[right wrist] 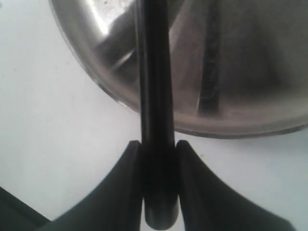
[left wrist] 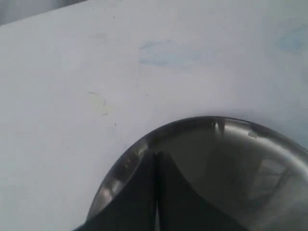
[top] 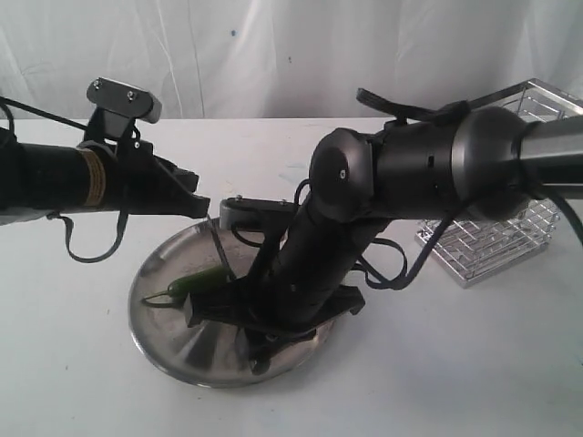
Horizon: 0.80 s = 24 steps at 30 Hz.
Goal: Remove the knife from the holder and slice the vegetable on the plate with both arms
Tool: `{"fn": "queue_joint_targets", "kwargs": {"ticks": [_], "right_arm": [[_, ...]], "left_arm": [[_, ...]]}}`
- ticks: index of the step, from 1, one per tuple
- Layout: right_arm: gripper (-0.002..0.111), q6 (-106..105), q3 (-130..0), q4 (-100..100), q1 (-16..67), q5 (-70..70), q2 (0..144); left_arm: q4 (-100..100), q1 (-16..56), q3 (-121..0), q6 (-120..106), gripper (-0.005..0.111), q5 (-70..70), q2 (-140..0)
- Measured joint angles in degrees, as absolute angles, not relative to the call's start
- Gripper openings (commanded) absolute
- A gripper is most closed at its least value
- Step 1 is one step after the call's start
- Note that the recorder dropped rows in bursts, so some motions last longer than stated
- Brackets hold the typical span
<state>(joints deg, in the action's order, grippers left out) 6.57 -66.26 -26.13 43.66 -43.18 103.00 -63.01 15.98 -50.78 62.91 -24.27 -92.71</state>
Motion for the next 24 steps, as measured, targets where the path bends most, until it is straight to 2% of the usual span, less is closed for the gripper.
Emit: {"fn": "queue_joint_targets", "kwargs": {"ticks": [9,24], "right_arm": [[0.0,10.43,-69.07,-21.65,43.66,-46.12,106.31],[0.0,9.55,-69.07,-21.3,43.79,-47.55,108.18]], "left_arm": [[-55.08,15.5,-51.62,59.7,0.0,-33.74,-102.87],[-54.55,15.23,-53.09,59.23,0.0,-34.51,-103.86]]}}
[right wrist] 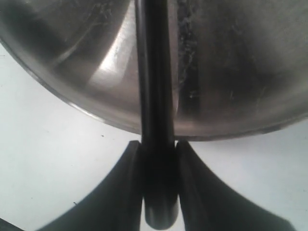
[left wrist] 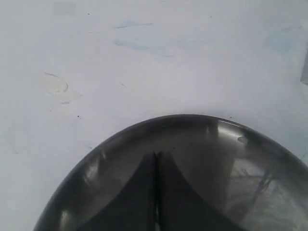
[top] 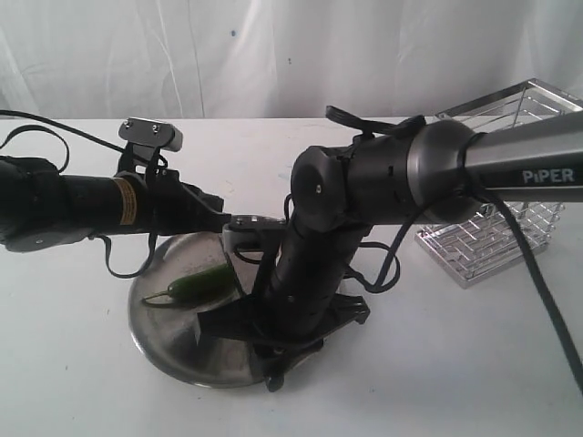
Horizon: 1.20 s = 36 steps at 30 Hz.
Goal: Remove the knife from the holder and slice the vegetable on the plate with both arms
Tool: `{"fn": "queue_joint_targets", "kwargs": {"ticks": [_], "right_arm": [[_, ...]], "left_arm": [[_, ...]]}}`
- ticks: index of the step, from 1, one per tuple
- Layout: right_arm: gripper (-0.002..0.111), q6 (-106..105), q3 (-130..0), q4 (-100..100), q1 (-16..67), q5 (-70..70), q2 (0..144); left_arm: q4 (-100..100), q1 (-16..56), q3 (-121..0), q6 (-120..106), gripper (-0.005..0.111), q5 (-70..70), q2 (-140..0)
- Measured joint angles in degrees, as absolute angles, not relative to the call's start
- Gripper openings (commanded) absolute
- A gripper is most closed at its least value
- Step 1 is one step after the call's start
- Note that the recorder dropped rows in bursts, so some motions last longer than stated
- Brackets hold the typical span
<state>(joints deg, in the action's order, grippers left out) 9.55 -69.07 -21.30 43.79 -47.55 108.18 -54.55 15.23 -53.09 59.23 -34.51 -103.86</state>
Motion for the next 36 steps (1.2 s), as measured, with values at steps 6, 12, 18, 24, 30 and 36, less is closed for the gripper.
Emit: {"fn": "queue_joint_targets", "kwargs": {"ticks": [6,12,18,24,30,36], "right_arm": [[0.0,9.54,-69.07,-21.55,43.92,-46.93,108.42],[0.0,8.61,-69.07,-21.77,43.92,-46.41,108.42],[0.0,8.48,-69.07,-21.85,43.92,-46.31,108.42],[0.0,8.48,-69.07,-21.85,43.92,-46.31,108.42],[0.0,8.48,-69.07,-21.85,43.92,-46.31,108.42],[0.0,8.48,-69.07,-21.85,43.92,-46.31,108.42]], "left_arm": [[-55.53,15.23,-53.09,57.97,0.0,-33.19,-103.86],[-55.53,15.23,-53.14,57.97,0.0,-33.19,-105.37],[-55.53,15.23,-53.14,57.36,0.0,-33.19,-107.03],[-55.53,15.23,-53.14,56.74,0.0,-33.19,-107.62],[-55.18,15.23,-53.14,55.7,0.0,-33.19,-107.62],[-55.18,15.23,-53.14,55.38,0.0,-33.94,-109.11]]}}
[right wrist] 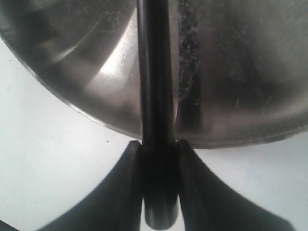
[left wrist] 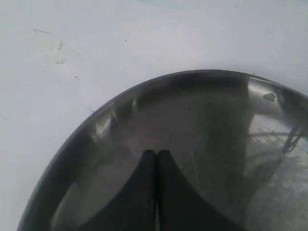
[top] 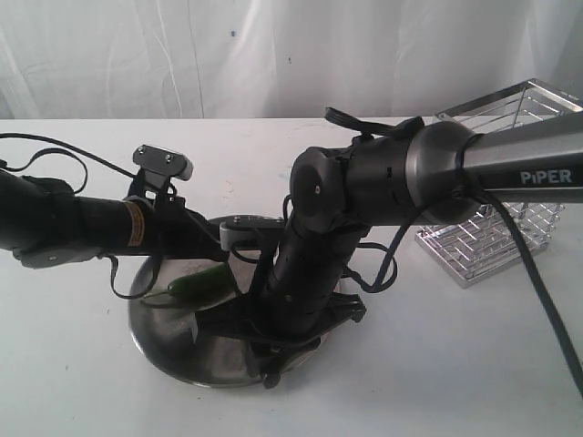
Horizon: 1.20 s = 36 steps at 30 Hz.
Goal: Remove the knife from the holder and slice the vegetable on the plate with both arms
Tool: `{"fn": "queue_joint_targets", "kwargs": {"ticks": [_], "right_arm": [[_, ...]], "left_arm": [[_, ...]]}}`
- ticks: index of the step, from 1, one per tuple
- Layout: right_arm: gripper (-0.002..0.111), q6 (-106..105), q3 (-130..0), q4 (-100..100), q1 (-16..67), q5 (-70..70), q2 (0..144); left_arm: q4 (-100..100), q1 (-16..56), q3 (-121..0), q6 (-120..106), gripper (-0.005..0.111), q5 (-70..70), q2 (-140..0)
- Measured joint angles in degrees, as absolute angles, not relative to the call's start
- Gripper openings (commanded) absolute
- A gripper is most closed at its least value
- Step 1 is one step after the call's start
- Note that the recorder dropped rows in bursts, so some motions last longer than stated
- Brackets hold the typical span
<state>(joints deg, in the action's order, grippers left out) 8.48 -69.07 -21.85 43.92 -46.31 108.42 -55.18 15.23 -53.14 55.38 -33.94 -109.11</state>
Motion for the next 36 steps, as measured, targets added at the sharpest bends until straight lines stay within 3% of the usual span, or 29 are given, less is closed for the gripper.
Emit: {"fn": "queue_joint_targets", "kwargs": {"ticks": [20,30,36], "right_arm": [[0.0,8.36,-69.07,-22.1,44.03,-47.56,108.42],[0.0,8.26,-69.21,-22.78,44.03,-48.21,108.96],[0.0,8.26,-69.21,-22.93,44.03,-47.61,108.96]], "left_arm": [[-56.53,15.03,-54.56,54.4,0.0,-30.47,-113.73],[-59.7,14.82,-53.68,53.91,0.0,-41.29,-113.0],[-61.22,14.82,-53.68,54.19,0.0,-38.76,-113.45]]}}
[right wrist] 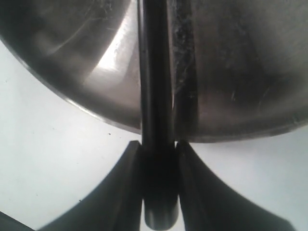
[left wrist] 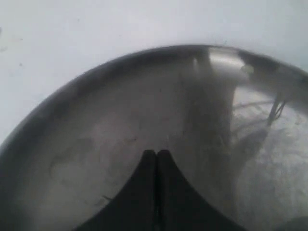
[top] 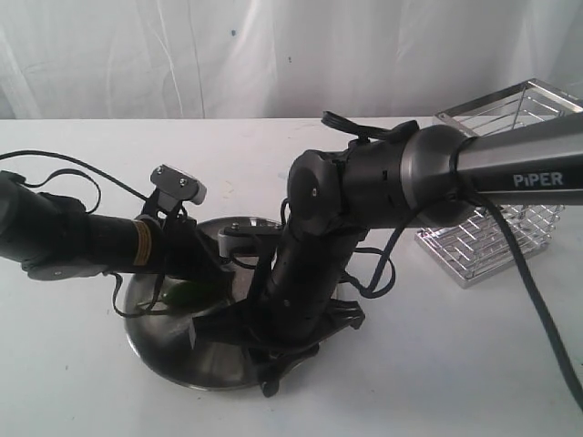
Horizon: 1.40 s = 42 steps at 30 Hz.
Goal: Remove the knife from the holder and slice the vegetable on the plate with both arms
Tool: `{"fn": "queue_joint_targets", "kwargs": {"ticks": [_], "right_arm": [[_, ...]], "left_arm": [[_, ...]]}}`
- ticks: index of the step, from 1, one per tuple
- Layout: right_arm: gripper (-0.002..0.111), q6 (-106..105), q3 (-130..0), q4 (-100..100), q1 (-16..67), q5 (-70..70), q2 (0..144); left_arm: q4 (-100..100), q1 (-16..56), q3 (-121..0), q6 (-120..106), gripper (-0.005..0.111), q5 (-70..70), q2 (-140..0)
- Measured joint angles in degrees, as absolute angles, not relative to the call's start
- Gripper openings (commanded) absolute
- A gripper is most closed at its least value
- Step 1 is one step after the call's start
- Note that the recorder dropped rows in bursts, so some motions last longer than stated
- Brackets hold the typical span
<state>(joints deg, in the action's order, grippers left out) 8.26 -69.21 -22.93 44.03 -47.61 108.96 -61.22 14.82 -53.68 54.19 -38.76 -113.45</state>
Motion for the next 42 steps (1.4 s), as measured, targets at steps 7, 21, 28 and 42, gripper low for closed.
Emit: {"fn": "queue_joint_targets", "kwargs": {"ticks": [7,21,28,42], "right_arm": [[0.0,8.26,-69.34,-23.18,44.03,-50.74,108.96],[0.0,6.75,-64.18,-25.31,44.03,-57.27,108.75],[0.0,6.37,-64.16,-25.31,44.03,-55.91,108.61],[0.0,6.26,-64.16,-25.45,44.03,-55.49,108.61]], "left_arm": [[-64.03,14.71,-53.8,60.91,0.0,-39.45,-115.72],[-70.87,14.09,-54.98,69.23,0.0,-37.88,-114.09],[-70.71,15.24,-54.7,71.75,0.0,-50.02,-110.93],[-71.02,18.69,-54.61,70.37,0.0,-44.54,-115.23]]}}
